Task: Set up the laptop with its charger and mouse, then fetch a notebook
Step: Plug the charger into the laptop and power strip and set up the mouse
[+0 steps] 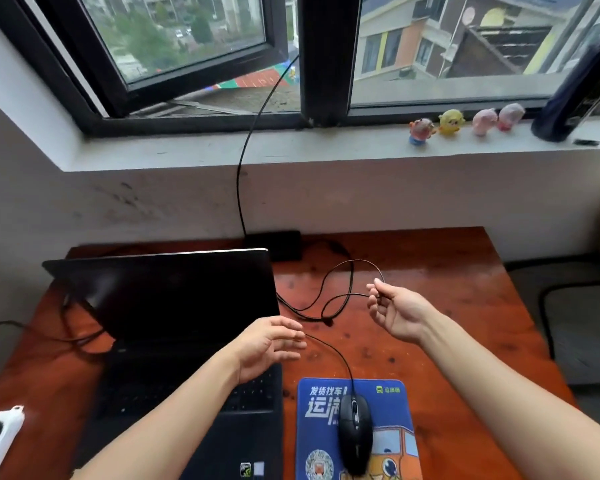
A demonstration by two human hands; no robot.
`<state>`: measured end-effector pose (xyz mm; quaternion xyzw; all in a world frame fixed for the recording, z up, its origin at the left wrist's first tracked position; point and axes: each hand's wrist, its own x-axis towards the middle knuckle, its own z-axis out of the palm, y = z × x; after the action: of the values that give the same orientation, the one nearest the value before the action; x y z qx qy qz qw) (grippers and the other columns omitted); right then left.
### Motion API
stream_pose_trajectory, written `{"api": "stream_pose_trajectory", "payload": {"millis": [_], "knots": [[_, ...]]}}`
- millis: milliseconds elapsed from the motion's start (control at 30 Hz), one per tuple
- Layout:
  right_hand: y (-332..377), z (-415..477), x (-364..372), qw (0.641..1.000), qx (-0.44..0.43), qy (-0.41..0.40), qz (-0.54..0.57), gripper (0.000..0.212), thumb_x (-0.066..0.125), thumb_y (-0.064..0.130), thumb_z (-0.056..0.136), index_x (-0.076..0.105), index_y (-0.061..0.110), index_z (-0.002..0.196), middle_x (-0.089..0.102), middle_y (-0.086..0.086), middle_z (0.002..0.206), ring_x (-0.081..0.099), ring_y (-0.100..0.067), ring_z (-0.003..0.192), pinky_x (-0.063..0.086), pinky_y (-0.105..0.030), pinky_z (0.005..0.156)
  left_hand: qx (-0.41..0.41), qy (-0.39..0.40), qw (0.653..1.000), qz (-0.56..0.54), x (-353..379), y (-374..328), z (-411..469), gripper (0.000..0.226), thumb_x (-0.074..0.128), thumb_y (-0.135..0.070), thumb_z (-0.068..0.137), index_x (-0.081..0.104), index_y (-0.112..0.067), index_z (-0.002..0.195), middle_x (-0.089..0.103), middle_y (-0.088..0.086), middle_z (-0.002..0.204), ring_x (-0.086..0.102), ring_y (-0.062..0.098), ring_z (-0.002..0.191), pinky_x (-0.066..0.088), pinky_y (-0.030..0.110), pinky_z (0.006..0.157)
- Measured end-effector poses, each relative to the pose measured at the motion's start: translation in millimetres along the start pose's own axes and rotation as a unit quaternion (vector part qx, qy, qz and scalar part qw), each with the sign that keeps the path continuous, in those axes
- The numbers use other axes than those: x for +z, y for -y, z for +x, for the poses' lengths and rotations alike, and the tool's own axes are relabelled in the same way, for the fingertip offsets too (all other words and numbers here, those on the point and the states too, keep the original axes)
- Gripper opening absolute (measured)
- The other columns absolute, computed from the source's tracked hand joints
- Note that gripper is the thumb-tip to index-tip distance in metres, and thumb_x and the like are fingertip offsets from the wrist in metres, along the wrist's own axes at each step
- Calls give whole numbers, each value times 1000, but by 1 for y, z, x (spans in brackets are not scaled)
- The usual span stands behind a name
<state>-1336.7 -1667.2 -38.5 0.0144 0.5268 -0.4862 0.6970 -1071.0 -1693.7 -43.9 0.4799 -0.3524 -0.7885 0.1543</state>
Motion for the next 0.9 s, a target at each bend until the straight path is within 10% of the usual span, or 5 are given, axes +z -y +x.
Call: {"api": "stream_pose_trajectory", "payload": {"millis": [267, 433, 633, 800, 900], "knots": [[-9, -13, 13, 999, 8, 43, 19, 21, 53, 22, 97, 61, 8, 83, 56, 3, 55, 56, -7, 45, 48, -18, 41, -113, -42, 979, -163, 10, 6, 27, 31, 35, -34, 102, 54, -13, 114, 59, 30, 120, 64, 39, 103, 53, 39, 73], [-21, -15, -1, 999, 18, 25, -25, 22, 55, 24, 97, 62, 9, 82, 55, 3, 58, 55, -8, 46, 46, -19, 39, -67, -44, 971, -226, 14, -6, 33, 24, 43, -4, 95, 57, 0, 115, 68, 22, 95, 58, 16, 55, 41, 19, 42], [-23, 0, -28, 985, -35, -127, -112, 19, 55, 17, 97, 62, 2, 107, 69, -10, 83, 68, -20, 66, 53, -25, 47, -2, -89, 989, -116, -8, -11, 22, 27, 46, 17, 87, 67, 3, 98, 72, 15, 84, 66, 21, 73, 53, 20, 53], [-33, 2, -16, 710, -297, -252, -586, 34, 63, 30, 88, 62, 23, 121, 66, 1, 117, 63, -19, 101, 51, -37, 87, 54, -196, 978, -38, -19, -3, 16, 24, 61, 22, 75, 64, 8, 94, 65, 17, 82, 66, 26, 74, 59, 24, 61], [-55, -2, 20, 658, -342, -107, -662, 32, 66, 37, 83, 65, 31, 114, 65, 10, 116, 58, -12, 108, 48, -32, 89, 60, -236, 969, -46, -26, 1, 14, 19, 67, 21, 72, 64, 5, 83, 61, 16, 81, 65, 29, 72, 61, 30, 64]]}}
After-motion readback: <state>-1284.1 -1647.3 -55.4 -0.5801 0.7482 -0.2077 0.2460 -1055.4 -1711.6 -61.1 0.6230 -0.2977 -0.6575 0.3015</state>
